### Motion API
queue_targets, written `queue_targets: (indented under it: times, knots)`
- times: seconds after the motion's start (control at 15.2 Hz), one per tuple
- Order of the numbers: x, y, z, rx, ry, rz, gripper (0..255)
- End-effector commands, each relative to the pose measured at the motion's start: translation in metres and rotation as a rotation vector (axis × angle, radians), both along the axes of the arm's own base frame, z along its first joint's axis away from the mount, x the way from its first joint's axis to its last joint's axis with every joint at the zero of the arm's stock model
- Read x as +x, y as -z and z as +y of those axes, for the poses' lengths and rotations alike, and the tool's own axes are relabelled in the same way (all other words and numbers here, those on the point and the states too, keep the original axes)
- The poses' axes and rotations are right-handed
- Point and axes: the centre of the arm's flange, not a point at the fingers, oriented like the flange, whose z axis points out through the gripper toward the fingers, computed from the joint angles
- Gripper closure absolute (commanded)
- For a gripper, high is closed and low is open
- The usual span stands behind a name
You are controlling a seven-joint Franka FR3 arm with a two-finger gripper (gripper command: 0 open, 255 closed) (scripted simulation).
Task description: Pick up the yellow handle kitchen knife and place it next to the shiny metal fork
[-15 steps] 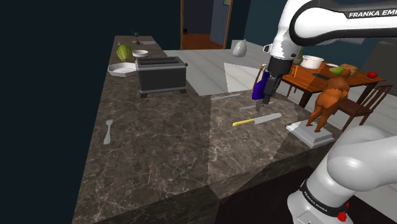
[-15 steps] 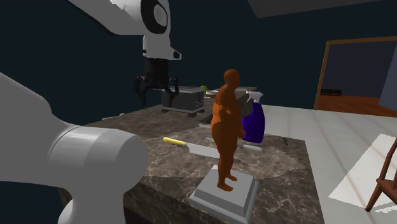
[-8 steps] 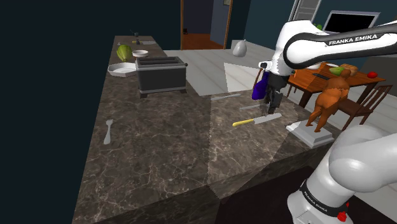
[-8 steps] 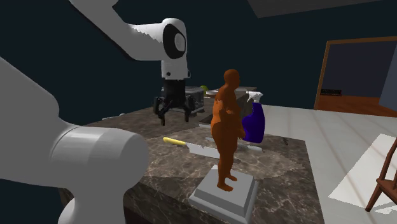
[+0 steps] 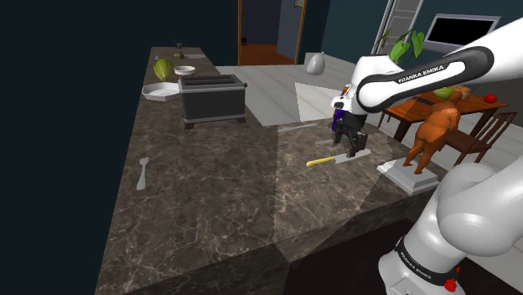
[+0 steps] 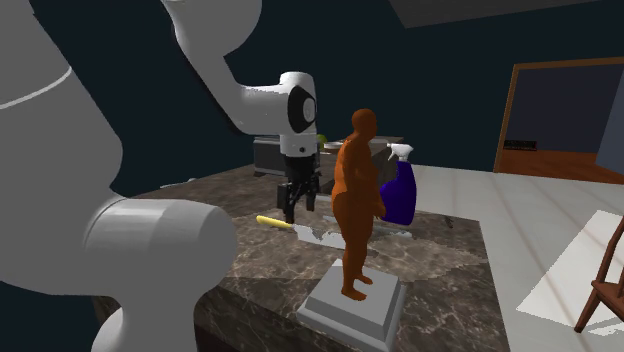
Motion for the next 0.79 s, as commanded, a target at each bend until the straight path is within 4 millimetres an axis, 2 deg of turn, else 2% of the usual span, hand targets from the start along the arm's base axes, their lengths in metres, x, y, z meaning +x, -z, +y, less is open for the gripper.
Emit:
queue_targets:
  times: [0.0,0.4,0.73]
  knots:
    - [0.004,0.015,-0.006,-0.004,-0.055,-0.003,0]
    - [0.004,0.047,-0.007,-0.004,-0.055,-0.003,0]
    - [0.004,0.05,-0.007,-0.004,-0.055,-0.003,0]
